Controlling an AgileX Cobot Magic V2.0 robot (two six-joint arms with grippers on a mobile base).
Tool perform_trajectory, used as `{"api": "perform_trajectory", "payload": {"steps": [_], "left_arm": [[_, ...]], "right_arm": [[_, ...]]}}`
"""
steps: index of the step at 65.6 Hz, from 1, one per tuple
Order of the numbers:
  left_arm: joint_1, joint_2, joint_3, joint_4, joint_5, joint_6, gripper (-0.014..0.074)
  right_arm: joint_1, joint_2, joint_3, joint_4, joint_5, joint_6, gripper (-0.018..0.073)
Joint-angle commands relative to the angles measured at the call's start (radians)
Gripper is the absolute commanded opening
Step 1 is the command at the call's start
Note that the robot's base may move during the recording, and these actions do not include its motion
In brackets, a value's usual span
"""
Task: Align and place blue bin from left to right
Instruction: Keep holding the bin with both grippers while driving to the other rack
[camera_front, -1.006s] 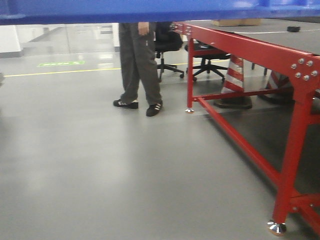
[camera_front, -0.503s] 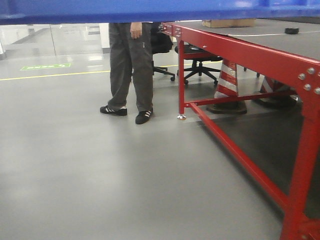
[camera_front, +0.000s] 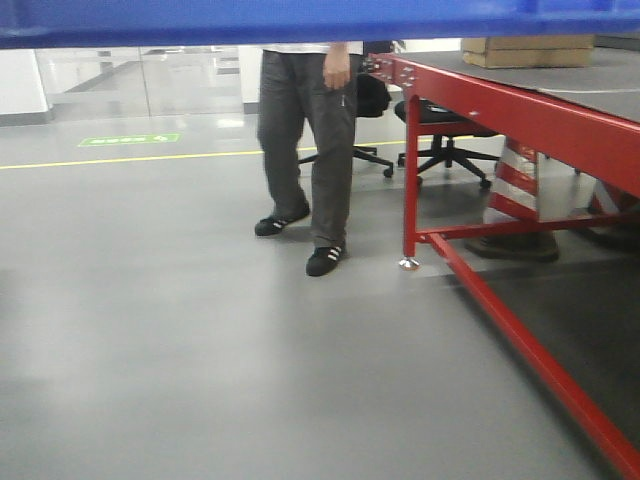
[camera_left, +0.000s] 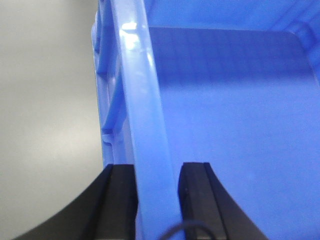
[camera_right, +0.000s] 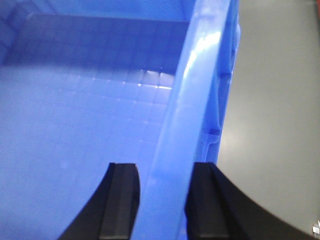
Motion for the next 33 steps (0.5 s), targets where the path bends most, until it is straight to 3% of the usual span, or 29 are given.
{"api": "perform_trajectory", "payload": {"steps": [1, 33], "left_arm": [[-0.009, -0.035, -0.017, -0.098, -0.047, 0.013, -0.0111], [-0.009, -0.035, -0.017, -0.098, -0.047, 0.013, -0.0111]], "right_arm": [[-0.001, -0.012, -0.02, 0.008, -0.091, 0.007, -0.0067], [-0.001, -0.012, -0.02, 0.008, -0.095, 0.007, -0.0067]]}}
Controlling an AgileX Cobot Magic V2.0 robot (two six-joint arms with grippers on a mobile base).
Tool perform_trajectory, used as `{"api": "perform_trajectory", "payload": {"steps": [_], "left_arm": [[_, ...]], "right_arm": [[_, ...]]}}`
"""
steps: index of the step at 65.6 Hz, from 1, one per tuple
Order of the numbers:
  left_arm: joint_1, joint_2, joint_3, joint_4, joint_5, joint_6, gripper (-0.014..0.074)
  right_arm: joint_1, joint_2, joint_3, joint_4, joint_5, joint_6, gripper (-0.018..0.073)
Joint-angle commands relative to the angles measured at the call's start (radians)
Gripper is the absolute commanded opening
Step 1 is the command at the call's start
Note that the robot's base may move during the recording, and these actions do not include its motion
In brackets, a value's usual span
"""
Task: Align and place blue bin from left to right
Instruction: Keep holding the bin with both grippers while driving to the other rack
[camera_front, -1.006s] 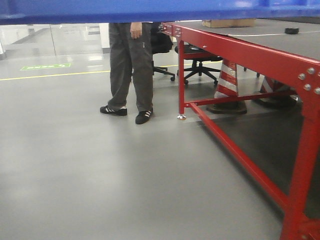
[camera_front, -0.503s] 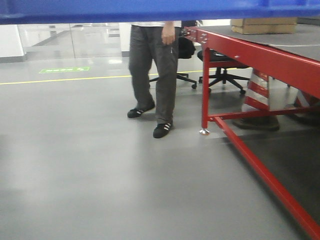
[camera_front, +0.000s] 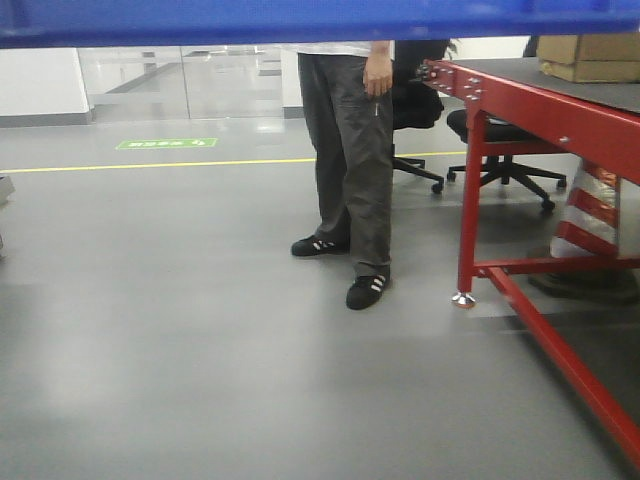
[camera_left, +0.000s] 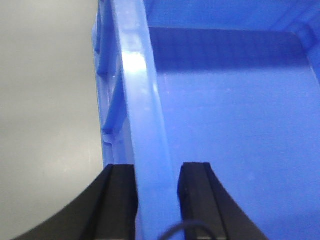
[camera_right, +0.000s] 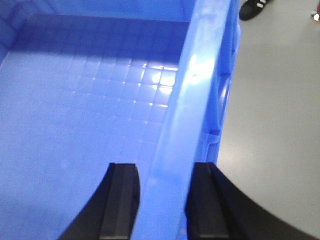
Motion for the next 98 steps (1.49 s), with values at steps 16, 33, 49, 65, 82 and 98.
{"api": "perform_trajectory", "payload": {"steps": [16, 33, 49, 65, 82, 98], "left_arm": [[-0.009, -0.032, -0.017, -0.102, -0.05, 0.013, -0.0111], [-0.009, -0.032, -0.017, -0.102, -0.05, 0.013, -0.0111], [-0.009, -0.032, -0.017, -0.102, -0.05, 0.013, -0.0111], [-0.009, -0.032, -0.017, -0.102, -0.05, 0.013, -0.0111], [-0.009, -0.032, -0.017, -0.102, -0.05, 0.013, -0.0111], [-0.009, -0.032, -0.017, -0.102, -0.05, 0.013, -0.0111]], "right_arm": [[-0.001, -0.012, -0.02, 0.008, -0.109, 0.007, -0.0067], [-0.001, -0.012, -0.02, 0.008, -0.111, 0.007, -0.0067], [-0.001, -0.012, -0.02, 0.008, -0.111, 0.007, -0.0067], [-0.001, -0.012, -0.02, 0.008, -0.112, 0.007, -0.0067], [-0.001, -0.012, -0.02, 0.008, -0.113, 0.007, -0.0067], [-0.001, -0.012, -0.02, 0.008, -0.113, 0.007, -0.0067]]}}
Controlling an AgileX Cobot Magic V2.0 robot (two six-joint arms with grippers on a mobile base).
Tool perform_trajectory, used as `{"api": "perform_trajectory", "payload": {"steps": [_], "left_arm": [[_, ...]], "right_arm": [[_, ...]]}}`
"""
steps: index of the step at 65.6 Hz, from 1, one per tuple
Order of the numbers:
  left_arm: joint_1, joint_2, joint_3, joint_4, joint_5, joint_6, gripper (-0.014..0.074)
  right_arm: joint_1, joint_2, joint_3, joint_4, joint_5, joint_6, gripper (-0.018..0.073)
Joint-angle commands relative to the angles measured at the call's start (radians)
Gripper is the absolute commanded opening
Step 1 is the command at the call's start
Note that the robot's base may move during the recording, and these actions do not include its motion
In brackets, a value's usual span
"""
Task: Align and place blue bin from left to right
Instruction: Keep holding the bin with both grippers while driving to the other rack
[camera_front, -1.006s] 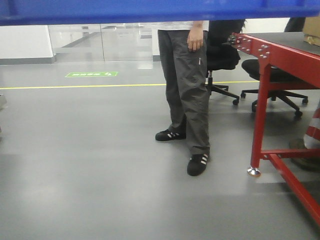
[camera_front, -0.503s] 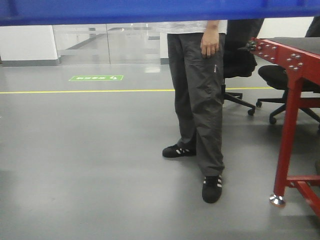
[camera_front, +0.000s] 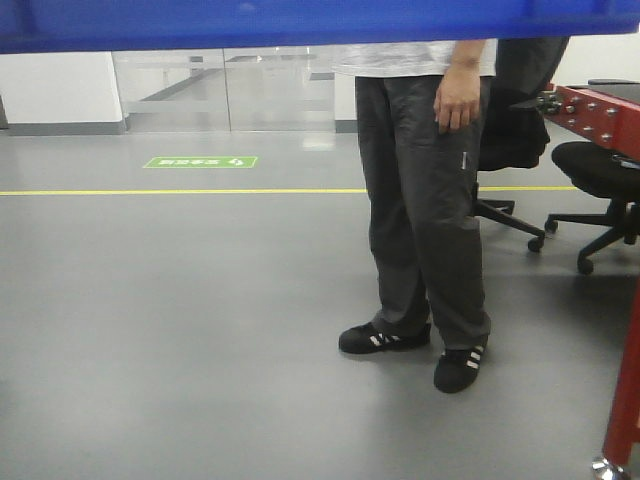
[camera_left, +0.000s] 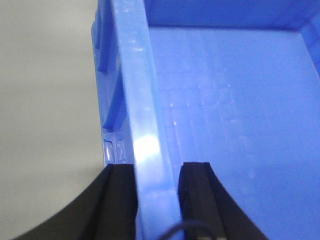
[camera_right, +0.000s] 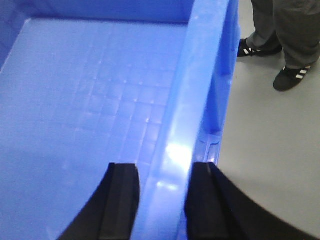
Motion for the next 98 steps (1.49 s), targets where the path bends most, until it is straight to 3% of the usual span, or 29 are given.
{"api": "perform_trajectory", "payload": {"steps": [1, 98], "left_arm": [[-0.009, -0.032, -0.017, -0.102, -0.05, 0.013, -0.0111], [-0.009, -0.032, -0.017, -0.102, -0.05, 0.013, -0.0111]], "right_arm": [[-0.001, -0.012, -0.02, 0.008, -0.101, 0.007, -0.0067], [-0.001, -0.012, -0.02, 0.008, -0.101, 0.007, -0.0067]]}}
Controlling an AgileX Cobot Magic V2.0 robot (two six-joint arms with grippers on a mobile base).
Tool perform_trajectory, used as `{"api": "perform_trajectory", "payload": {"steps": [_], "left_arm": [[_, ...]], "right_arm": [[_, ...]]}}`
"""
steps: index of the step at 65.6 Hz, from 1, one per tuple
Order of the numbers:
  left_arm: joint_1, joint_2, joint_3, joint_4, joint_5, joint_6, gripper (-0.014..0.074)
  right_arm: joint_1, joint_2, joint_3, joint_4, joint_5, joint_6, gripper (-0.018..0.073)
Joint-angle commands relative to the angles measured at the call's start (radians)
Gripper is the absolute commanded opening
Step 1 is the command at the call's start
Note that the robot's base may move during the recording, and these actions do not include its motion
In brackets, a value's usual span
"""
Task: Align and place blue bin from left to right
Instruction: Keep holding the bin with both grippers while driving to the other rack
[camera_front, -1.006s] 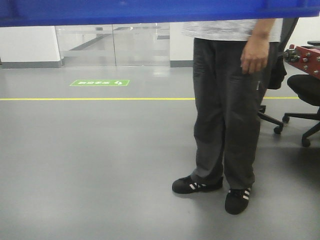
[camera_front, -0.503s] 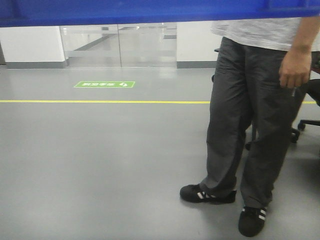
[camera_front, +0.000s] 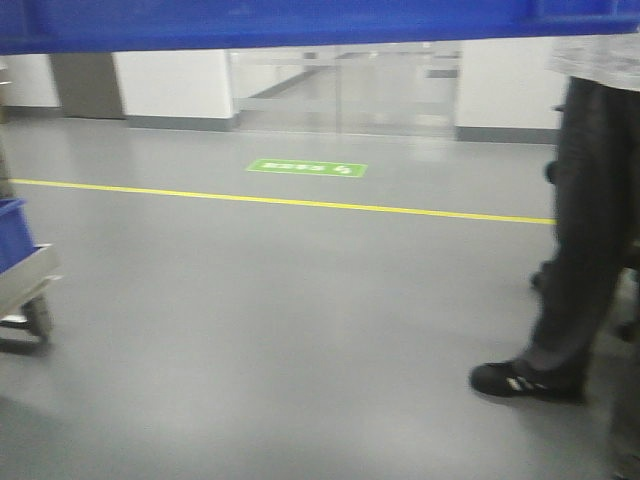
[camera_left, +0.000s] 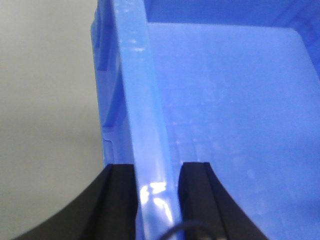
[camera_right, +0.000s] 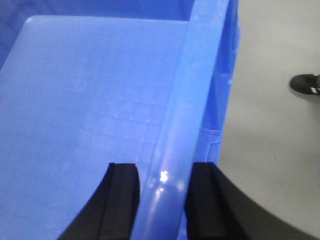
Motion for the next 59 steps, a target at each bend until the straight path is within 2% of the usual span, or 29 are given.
{"api": "perform_trajectory", "payload": {"steps": [1, 59], "left_arm": [[-0.009, -0.032, -0.017, -0.098, -0.046, 0.013, -0.0111], [-0.009, -0.032, -0.017, -0.098, -0.046, 0.013, -0.0111]], "right_arm": [[-0.001, -0.012, -0.02, 0.008, -0.1, 0.009, -0.0067], [-0.001, -0.012, -0.02, 0.008, -0.1, 0.009, -0.0067]]}}
